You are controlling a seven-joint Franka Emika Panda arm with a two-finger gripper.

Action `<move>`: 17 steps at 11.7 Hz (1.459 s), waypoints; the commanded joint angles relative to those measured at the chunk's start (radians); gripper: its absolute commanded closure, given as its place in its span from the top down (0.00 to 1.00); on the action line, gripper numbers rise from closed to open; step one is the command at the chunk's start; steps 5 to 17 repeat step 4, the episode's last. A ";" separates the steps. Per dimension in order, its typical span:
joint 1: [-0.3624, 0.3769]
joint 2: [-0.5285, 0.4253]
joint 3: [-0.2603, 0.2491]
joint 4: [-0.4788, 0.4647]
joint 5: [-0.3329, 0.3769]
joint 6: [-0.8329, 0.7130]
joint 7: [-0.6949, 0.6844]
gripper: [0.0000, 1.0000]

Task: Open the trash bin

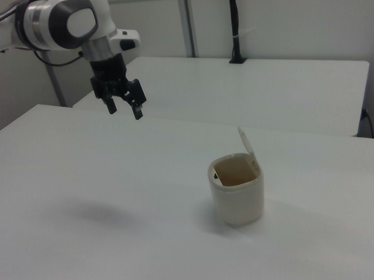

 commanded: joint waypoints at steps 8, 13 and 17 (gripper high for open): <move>0.000 -0.047 0.016 -0.028 0.005 -0.063 -0.088 1.00; 0.000 -0.047 0.016 -0.028 0.005 -0.063 -0.088 1.00; 0.000 -0.047 0.016 -0.028 0.005 -0.063 -0.088 1.00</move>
